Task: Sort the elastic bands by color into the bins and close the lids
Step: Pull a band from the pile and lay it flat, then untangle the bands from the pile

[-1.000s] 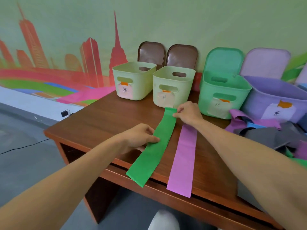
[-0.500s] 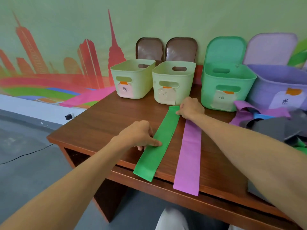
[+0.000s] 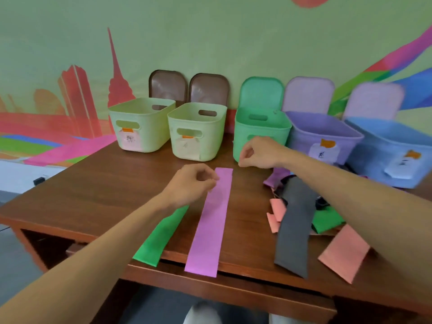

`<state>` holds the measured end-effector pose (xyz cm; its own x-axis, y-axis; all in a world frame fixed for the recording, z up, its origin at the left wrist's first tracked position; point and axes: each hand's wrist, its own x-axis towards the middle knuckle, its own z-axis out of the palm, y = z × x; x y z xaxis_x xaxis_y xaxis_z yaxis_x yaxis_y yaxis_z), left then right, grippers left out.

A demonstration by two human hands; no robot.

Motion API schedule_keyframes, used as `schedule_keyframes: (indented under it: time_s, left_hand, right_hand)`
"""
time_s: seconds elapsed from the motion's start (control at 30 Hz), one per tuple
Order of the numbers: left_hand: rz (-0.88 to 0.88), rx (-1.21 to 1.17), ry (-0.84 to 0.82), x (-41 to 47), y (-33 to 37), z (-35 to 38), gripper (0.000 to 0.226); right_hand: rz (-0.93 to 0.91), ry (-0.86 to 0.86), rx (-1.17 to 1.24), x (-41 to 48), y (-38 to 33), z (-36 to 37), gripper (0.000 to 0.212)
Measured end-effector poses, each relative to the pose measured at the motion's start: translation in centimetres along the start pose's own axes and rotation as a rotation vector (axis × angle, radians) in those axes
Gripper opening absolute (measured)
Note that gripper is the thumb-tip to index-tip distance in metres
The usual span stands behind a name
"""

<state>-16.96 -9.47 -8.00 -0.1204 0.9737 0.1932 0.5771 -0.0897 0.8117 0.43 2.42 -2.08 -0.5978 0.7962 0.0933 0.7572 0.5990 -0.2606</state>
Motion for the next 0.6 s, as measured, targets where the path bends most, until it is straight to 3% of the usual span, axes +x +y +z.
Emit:
schedule_keyframes:
  time_s: [0.1,0.23,0.43,0.6]
  left_hand:
    - [0.032,-0.016,-0.142,0.4,2.1,2.7,0.013]
    - [0.054,-0.033,-0.200,0.6,3.7,6.2,0.011]
    - [0.058,-0.089,-0.249,0.4,5.6,10.4,0.012]
    - [-0.013,0.120,-0.304,1.3,6.4,11.6,0.043]
  right_hand:
    - [-0.006,-0.056,-0.097,-3.4,2.3,-1.9,0.014]
    - [-0.015,-0.035,-0.161,-7.2,5.8,-3.6,0.015]
    - [-0.015,0.076,-0.067,-9.7,10.5,-4.3,0.012]
    - [-0.009,0.032,-0.023,-10.2,12.9,-3.3,0.019]
